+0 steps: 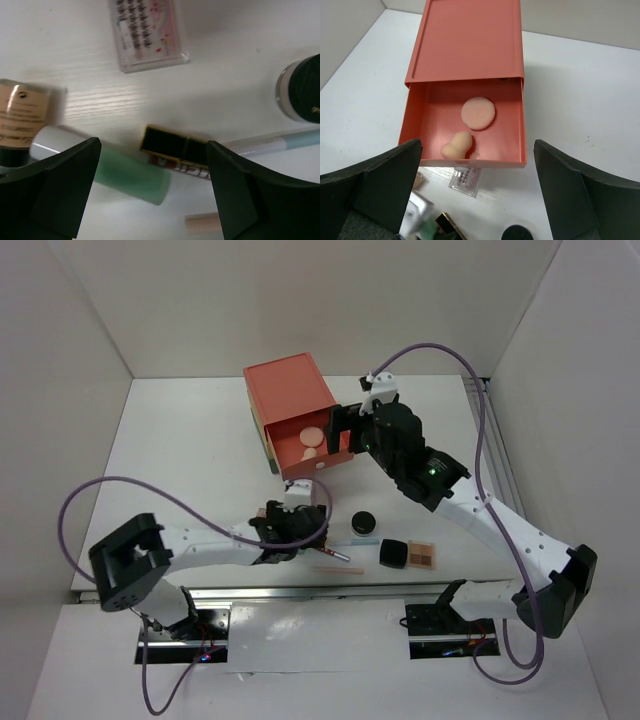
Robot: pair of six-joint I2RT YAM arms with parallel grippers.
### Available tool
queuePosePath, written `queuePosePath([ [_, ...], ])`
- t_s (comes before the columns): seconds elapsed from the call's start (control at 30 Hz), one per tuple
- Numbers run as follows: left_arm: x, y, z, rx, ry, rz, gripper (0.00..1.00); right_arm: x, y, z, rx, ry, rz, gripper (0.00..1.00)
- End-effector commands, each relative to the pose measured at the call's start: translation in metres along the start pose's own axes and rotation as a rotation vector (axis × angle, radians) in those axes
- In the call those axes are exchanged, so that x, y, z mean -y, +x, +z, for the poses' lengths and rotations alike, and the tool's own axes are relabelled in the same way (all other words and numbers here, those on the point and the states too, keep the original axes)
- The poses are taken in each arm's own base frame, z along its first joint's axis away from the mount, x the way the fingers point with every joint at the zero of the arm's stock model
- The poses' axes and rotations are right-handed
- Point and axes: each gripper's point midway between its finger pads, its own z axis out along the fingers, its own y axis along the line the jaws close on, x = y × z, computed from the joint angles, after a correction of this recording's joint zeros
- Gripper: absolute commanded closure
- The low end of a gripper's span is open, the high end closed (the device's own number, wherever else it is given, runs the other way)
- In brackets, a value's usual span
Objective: Organize the makeup
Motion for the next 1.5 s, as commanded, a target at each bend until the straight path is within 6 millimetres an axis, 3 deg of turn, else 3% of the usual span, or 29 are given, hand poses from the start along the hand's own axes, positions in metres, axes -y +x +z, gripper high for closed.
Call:
queuePosePath([
  [0.0, 0.015, -0.039, 0.002, 0.159, -0.164, -0.047, 0.00, 0.008, -0.001, -0.009, 0.017, 0.021, 0.036, 0.00],
  [0.03, 0.017, -0.027, 0.013, 0.139, -0.201, -0.028, 0.00, 0.013, 0.001, -0.011, 0.017, 0.032, 0.038, 0.00],
  [0.07, 0.025, -0.035, 0.015, 0.154, -0.215, -0.060, 0.00, 0.013, 0.001, -0.011, 0.017, 0.032, 0.038, 0.00],
  [0.27, 0.020, -0.024, 0.028, 0.141, -0.297, -0.079, 0.00, 0.021, 0.008, -0.017, 0.007, 0.044, 0.036, 0.00],
  [0.53, 0.017, -0.025, 0.046, 0.178, -0.330, -0.118, 0.00, 0.025, 0.025, -0.016, -0.036, 0.055, 0.021, 0.00],
  [0.7, 0.009, -0.027, 0.058, 0.194, -0.310, -0.144, 0.00, 0.025, 0.025, -0.016, -0.036, 0.055, 0.021, 0.00],
  [0.77, 0.014, -0.024, 0.065, 0.203, -0.247, -0.169, 0.00, 0.025, 0.025, -0.016, -0.036, 0.055, 0.021, 0.00],
  [0.93, 0.012, -0.039, 0.070, 0.234, -0.245, -0.119, 0.00, 0.027, 0.022, -0.018, -0.029, 0.052, 0.017, 0.00],
  [1.07, 0.013, -0.029, 0.082, 0.202, -0.233, -0.108, 0.00, 0.025, 0.019, -0.016, -0.020, 0.050, 0.020, 0.00],
  [1.23, 0.018, -0.032, 0.089, 0.210, -0.206, -0.102, 0.00, 0.021, 0.017, -0.016, -0.017, 0.029, 0.023, 0.00],
  [1.37, 0.008, -0.027, 0.096, 0.195, -0.265, -0.115, 0.00, 0.021, 0.017, -0.016, -0.017, 0.029, 0.023, 0.00],
  [1.4, 0.009, -0.034, 0.097, 0.203, -0.266, -0.130, 0.00, 0.021, 0.017, -0.016, -0.017, 0.029, 0.023, 0.00],
  [1.47, 0.004, -0.031, 0.101, 0.198, -0.280, -0.128, 0.05, 0.023, 0.017, -0.016, -0.014, 0.038, 0.023, 0.00],
])
